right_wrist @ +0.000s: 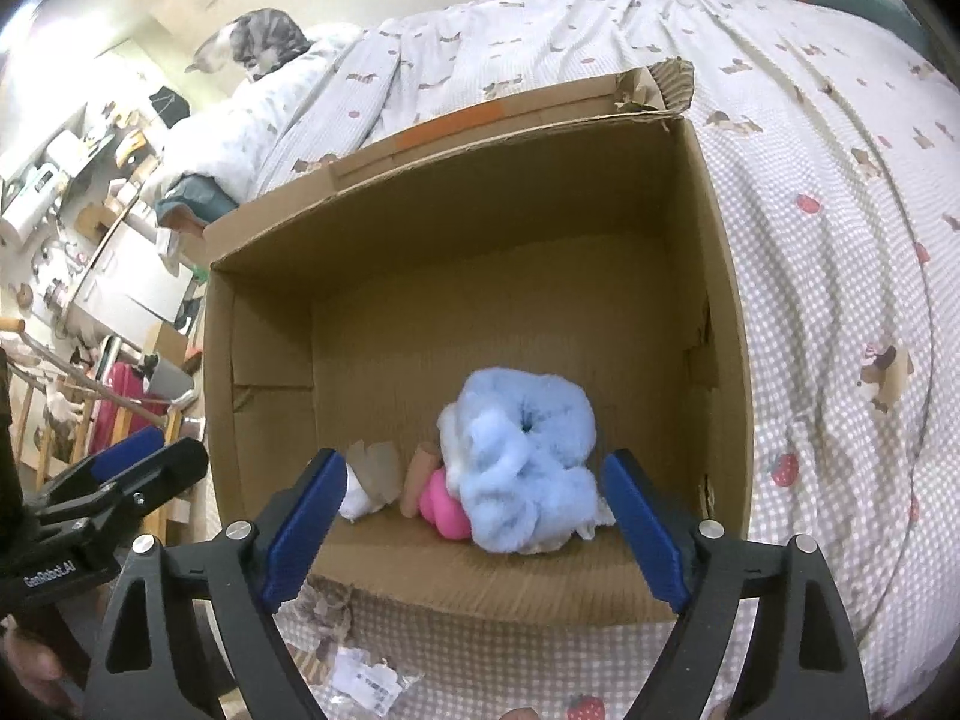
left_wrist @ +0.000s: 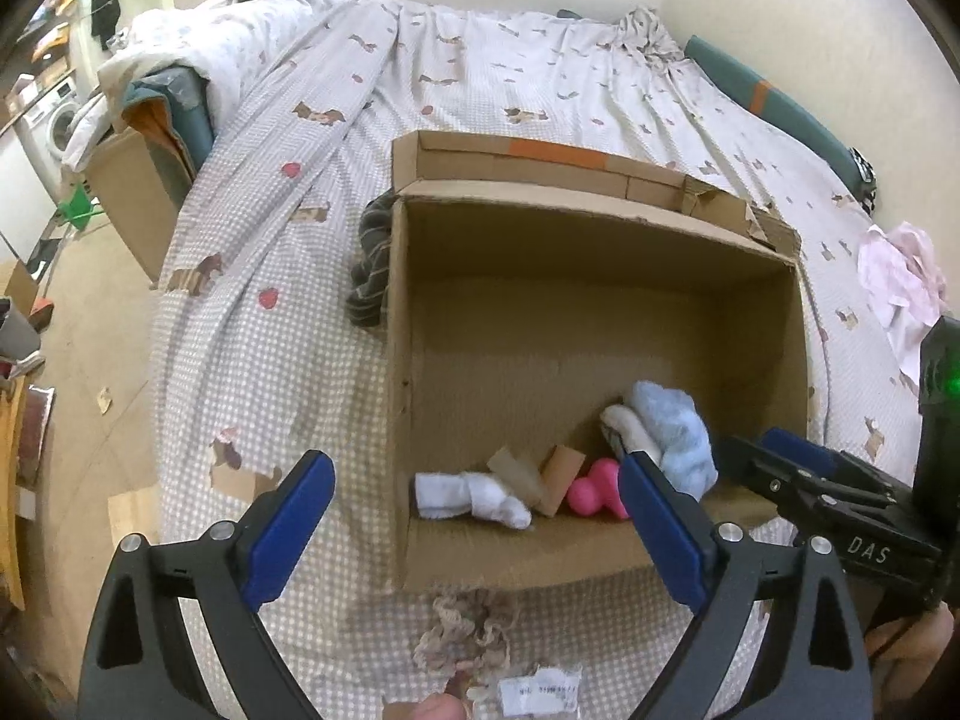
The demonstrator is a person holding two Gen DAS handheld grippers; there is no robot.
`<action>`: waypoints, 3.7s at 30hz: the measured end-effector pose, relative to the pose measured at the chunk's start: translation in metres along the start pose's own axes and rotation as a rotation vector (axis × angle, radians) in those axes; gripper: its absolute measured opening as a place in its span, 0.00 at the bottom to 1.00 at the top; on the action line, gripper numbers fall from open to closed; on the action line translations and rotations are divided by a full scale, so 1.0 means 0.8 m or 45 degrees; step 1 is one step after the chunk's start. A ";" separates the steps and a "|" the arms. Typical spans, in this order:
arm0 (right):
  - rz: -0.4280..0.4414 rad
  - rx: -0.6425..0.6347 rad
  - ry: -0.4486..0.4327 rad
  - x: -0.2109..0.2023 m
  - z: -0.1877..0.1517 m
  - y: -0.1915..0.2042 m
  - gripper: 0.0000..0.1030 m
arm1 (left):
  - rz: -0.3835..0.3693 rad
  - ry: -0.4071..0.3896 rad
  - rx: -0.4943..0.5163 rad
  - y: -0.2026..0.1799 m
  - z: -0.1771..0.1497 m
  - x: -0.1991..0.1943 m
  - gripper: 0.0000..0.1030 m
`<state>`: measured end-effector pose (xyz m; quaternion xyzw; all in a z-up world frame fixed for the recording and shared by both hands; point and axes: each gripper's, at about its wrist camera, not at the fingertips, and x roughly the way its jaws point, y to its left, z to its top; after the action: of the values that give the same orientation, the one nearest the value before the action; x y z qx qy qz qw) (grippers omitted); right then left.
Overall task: Organize soft objects
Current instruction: 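Lower the blue cloth into the box and open the right tool while the left tool releases its item, then withdraw both open tools from the box toward the remaining items, then grasp the plastic-wrapped packet with the right tool while the left tool grasps the lace scrunchie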
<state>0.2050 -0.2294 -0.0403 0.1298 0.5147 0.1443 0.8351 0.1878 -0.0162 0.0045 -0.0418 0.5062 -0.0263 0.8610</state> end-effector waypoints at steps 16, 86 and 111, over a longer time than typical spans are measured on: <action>-0.041 -0.104 0.017 -0.028 -0.059 0.032 0.91 | 0.020 0.042 -0.080 0.031 -0.054 -0.027 0.92; 0.058 -0.394 0.505 0.092 -0.175 0.122 0.28 | 0.187 0.221 -0.431 0.129 -0.120 -0.004 0.92; 0.116 0.061 0.237 -0.023 -0.121 0.007 0.27 | 0.068 0.438 -0.026 0.011 -0.127 0.123 0.34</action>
<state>0.1097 -0.2245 -0.0649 0.1588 0.5871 0.1811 0.7728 0.1470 -0.0208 -0.1311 -0.0320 0.6473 -0.0048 0.7616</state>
